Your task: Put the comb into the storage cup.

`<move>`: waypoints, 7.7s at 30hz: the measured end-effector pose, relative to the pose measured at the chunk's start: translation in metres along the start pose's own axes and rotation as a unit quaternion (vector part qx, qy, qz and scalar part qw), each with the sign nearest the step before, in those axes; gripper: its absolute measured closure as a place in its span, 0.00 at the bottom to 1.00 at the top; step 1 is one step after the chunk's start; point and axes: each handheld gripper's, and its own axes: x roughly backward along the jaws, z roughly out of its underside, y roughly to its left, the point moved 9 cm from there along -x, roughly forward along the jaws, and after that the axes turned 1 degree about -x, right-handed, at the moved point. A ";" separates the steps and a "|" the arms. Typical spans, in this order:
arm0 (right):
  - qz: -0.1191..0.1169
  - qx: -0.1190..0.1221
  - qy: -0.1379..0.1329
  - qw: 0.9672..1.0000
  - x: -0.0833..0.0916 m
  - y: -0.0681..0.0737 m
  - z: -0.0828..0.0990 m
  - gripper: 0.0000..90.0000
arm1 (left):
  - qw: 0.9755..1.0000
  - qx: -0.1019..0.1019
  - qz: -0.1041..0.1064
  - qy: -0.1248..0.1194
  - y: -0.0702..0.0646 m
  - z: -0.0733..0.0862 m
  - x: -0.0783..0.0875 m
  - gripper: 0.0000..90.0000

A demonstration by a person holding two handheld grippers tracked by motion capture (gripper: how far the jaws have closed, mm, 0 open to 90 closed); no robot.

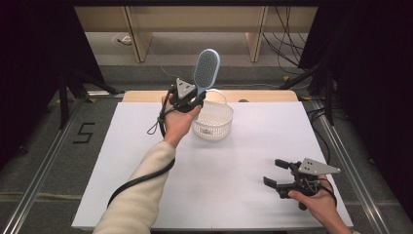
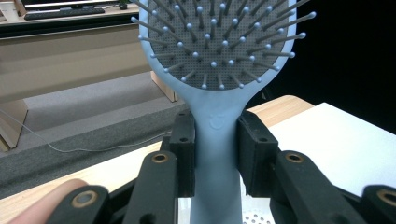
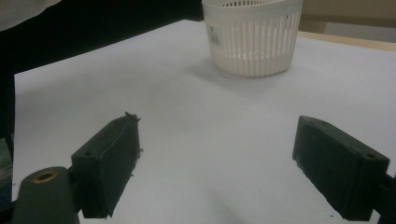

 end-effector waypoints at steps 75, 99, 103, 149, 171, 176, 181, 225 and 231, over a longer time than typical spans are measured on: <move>-0.001 0.000 -0.003 1.000 0.001 0.000 0.000 0.18 | 1.000 -0.007 -0.004 0.009 -0.003 -0.008 -0.029 0.77; -0.001 -0.001 -0.003 1.000 0.001 0.000 0.000 0.18 | 1.000 -0.009 0.004 0.011 -0.007 -0.009 -0.038 0.77; -0.001 -0.001 -0.003 1.000 0.001 0.000 0.000 0.18 | 1.000 -0.008 0.003 0.010 -0.008 -0.009 -0.039 0.77; -0.003 0.000 -0.001 1.000 0.001 0.000 0.000 0.18 | 1.000 -0.010 0.019 0.008 -0.015 0.001 -0.048 0.77; -0.003 0.001 -0.002 1.000 0.001 0.000 0.000 0.18 | 1.000 -0.017 0.025 0.006 -0.017 0.007 -0.050 0.77; -0.003 0.002 -0.002 1.000 0.001 0.000 0.000 0.18 | 0.999 -0.017 0.027 0.008 -0.017 0.010 -0.050 0.77; -0.003 0.001 -0.002 1.000 0.001 0.000 0.000 0.18 | 0.999 -0.016 0.029 0.007 -0.017 0.011 -0.051 0.77; -0.003 0.001 -0.001 1.000 0.001 0.001 0.000 0.18 | 0.999 -0.013 0.035 0.013 -0.019 0.025 -0.055 0.77; -0.003 0.000 -0.001 1.000 0.001 0.000 0.000 0.18 | 0.999 -0.012 0.036 0.013 -0.019 0.026 -0.055 0.77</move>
